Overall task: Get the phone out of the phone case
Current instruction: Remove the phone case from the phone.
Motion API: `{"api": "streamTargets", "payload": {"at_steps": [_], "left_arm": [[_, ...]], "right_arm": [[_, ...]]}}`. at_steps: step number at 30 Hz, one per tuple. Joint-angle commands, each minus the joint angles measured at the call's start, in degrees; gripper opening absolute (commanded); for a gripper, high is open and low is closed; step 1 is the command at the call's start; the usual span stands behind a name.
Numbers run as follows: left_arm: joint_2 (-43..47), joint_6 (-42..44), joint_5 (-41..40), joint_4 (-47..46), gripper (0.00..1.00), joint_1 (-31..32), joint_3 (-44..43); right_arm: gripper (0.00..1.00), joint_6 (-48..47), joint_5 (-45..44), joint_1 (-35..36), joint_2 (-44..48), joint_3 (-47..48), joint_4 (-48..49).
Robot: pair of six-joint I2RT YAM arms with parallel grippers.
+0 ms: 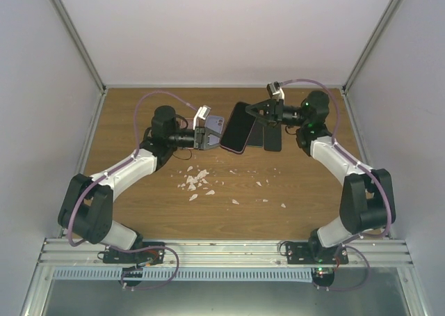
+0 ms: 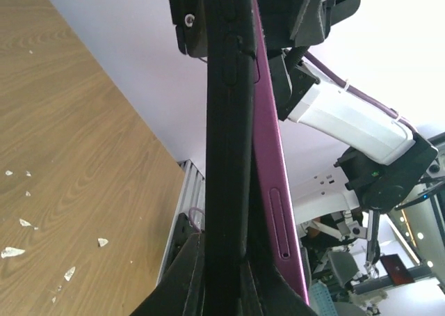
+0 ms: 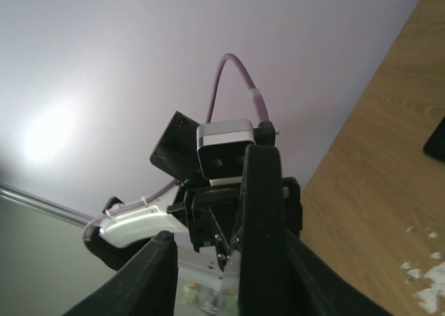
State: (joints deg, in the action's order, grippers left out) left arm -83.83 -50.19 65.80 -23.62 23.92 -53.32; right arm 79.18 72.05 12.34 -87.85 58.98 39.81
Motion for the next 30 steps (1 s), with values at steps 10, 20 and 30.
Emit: {"api": "streamTargets", "payload": {"at_steps": [10, 20, 30], "left_arm": [[3.2, -1.2, 1.9, -7.0, 0.0, -1.6, 0.9], [3.8, -3.1, 2.2, -7.2, 0.0, -3.8, 2.9], [2.9, -2.5, 1.9, -2.0, 0.0, -5.2, 3.0]], "right_arm": [[0.73, -6.5, -2.3, -2.5, 0.0, 2.5, -6.8], [0.93, -32.6, -4.2, -5.5, 1.3, 11.3, -31.8], [0.89, -67.1, -14.3, -3.5, 7.3, 23.7, -57.2]]}}
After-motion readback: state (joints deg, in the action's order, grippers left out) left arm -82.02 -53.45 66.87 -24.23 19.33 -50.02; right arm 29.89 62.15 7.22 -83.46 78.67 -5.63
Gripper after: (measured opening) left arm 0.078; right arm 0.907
